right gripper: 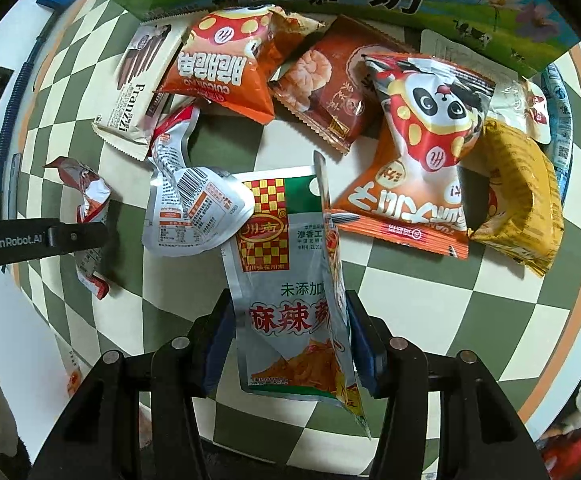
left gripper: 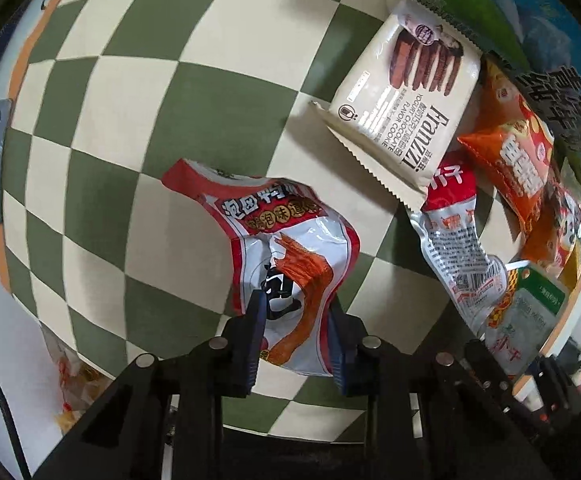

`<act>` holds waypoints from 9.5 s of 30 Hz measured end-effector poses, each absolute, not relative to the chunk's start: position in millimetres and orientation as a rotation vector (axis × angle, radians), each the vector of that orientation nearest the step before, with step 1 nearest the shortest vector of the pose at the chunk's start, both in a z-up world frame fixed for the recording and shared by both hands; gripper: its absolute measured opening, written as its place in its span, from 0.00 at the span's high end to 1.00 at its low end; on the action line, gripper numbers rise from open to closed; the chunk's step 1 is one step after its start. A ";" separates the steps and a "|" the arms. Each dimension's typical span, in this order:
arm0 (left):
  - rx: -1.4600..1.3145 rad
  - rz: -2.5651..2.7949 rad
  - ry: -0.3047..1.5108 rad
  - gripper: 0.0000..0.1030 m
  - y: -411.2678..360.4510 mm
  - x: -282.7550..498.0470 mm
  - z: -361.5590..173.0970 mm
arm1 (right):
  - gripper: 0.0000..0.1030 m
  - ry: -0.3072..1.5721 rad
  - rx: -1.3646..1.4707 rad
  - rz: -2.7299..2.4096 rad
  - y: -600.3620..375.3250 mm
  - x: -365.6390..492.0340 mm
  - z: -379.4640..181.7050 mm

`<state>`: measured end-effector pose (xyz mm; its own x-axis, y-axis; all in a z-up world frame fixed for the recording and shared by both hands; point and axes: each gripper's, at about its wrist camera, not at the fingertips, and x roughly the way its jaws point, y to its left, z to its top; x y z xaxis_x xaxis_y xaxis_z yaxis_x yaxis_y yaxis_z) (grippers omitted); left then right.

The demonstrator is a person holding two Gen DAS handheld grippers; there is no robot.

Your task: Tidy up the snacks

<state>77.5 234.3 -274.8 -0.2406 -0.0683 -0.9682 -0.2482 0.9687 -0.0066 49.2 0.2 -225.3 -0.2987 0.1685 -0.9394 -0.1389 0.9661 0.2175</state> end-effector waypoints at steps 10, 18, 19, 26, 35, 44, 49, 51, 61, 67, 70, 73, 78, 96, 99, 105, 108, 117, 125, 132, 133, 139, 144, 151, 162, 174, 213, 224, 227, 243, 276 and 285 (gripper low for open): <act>-0.186 0.177 1.764 0.97 225.8 46.4 -256.1 | 0.46 1.821 0.060 0.325 1.6 41.6 -205.0; -0.226 0.141 1.689 0.98 221.6 21.1 -220.7 | 0.46 1.788 0.116 0.353 -24.5 64.5 -190.3; -0.229 0.132 1.675 0.98 218.6 19.3 -213.5 | 0.46 1.785 0.127 0.360 -25.8 65.2 -186.1; -0.207 0.071 1.621 0.97 195.1 38.2 -180.0 | 0.46 1.730 0.202 0.416 -44.3 73.5 -141.4; -0.358 0.143 1.726 0.80 256.3 56.7 -246.8 | 0.47 1.733 0.216 0.413 -64.4 77.0 -137.4; -0.396 0.131 1.816 0.43 251.5 51.6 -299.9 | 0.47 1.792 0.190 0.406 -50.1 79.4 -170.7; -0.201 0.140 1.898 0.10 217.7 53.4 -320.5 | 0.47 1.805 0.160 0.420 -43.4 80.5 -178.3; -0.206 0.189 1.878 0.11 219.4 50.0 -322.5 | 0.47 1.807 0.153 0.426 -41.2 81.0 -179.5; -0.146 0.238 1.800 0.70 215.5 45.7 -289.7 | 0.46 1.811 0.153 0.429 -51.1 76.1 -191.9; -0.222 0.195 1.748 0.71 198.1 37.5 -254.9 | 0.46 1.815 0.191 0.422 -66.5 73.6 -199.1; -0.256 0.137 1.705 0.71 184.3 37.1 -227.1 | 0.47 1.807 0.196 0.419 -71.2 73.9 -193.6; -0.258 0.056 1.647 0.71 163.5 41.7 -188.1 | 0.47 1.790 0.221 0.412 -78.5 77.0 -179.7; -0.218 -0.082 1.540 0.71 128.4 76.0 -124.8 | 0.47 1.717 0.274 0.395 -93.0 93.8 -131.0; -0.044 -0.253 1.534 0.71 79.5 337.8 -115.7 | 0.47 1.551 0.300 0.298 -107.1 324.5 -113.4; -0.052 -0.261 1.590 0.71 74.6 366.6 -148.4 | 0.47 1.588 0.283 0.282 -97.5 353.4 -150.6; -0.064 -0.249 1.672 0.70 70.4 401.7 -201.2 | 0.47 1.643 0.253 0.259 -78.9 395.4 -217.5; -0.044 -0.246 1.692 0.67 66.2 406.4 -213.3 | 0.46 1.662 0.242 0.251 -73.8 410.0 -243.4; -0.020 -0.195 1.688 0.54 66.0 405.4 -220.0 | 0.20 1.732 0.207 0.237 -56.8 432.6 -279.9; -0.043 -0.189 1.638 0.32 79.0 401.0 -198.4 | 0.14 1.716 0.193 0.203 -53.1 432.3 -258.2; -0.031 -0.191 1.556 0.32 85.7 369.7 -160.4 | 0.14 1.678 0.193 0.190 -63.6 400.9 -206.7; -0.026 -0.185 1.537 0.32 87.0 363.6 -153.0 | 0.13 1.672 0.193 0.187 -64.1 398.0 -201.7; -0.016 -0.167 1.459 0.32 97.0 330.4 -118.5 | 0.12 1.632 0.193 0.169 -68.9 369.0 -165.0; -0.028 -0.144 1.409 0.32 109.0 301.7 -96.0 | 0.12 1.597 0.207 0.169 -72.4 341.7 -131.3; -0.076 -0.162 1.385 0.32 122.1 251.5 -81.0 | 0.11 1.560 0.256 0.155 -84.1 287.5 -93.0; -0.040 -0.152 1.594 0.32 122.8 181.5 -191.9 | 0.10 1.687 0.369 0.035 -139.9 176.2 -138.6; 0.051 -0.157 1.704 0.32 91.2 183.8 -270.6 | 0.10 1.851 0.373 -0.058 -172.4 139.7 -231.5; 0.086 -0.127 1.630 0.54 82.0 97.3 -247.0 | 0.46 1.769 0.415 -0.027 -172.6 109.7 -205.3; 0.046 -0.140 1.595 0.54 67.8 79.8 -211.9 | 0.47 1.716 0.457 0.086 -140.7 98.6 -157.0; 0.029 -0.147 1.566 0.55 69.0 87.3 -193.9 | 0.47 1.702 0.461 0.112 -137.1 102.0 -147.3; -0.013 -0.157 1.393 0.54 90.0 215.0 -100.2 | 0.47 1.509 0.523 0.173 -135.8 202.8 -70.0; -0.004 0.013 1.605 0.21 115.4 413.1 -205.1 | 0.14 1.613 0.243 -0.035 -127.3 422.7 -202.4; -0.010 0.005 1.556 0.18 110.0 391.8 -181.5 | 0.12 1.607 0.251 0.017 -122.9 408.1 -188.2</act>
<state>391.8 110.0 -181.5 0.0145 -0.0033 -0.9999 -0.0092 1.0000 -0.0034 408.1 -122.9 -188.2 -0.0301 0.1715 -0.9847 0.1506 0.9747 0.1651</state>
